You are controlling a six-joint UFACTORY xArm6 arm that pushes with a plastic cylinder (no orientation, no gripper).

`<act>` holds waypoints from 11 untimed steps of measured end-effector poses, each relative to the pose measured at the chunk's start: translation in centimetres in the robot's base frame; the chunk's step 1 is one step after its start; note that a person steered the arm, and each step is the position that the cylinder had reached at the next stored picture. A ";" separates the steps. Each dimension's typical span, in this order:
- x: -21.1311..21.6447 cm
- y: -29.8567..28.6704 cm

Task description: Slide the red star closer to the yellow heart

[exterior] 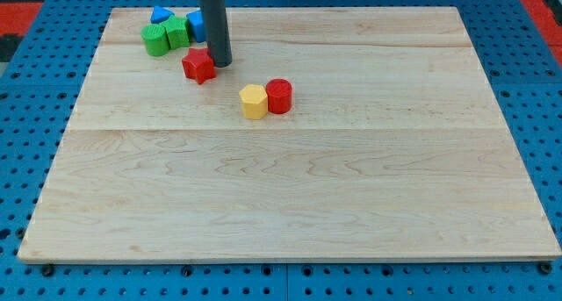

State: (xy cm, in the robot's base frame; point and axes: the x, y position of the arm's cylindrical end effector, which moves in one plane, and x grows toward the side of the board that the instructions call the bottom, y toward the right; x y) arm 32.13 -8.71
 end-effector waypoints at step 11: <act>1.3 -5.3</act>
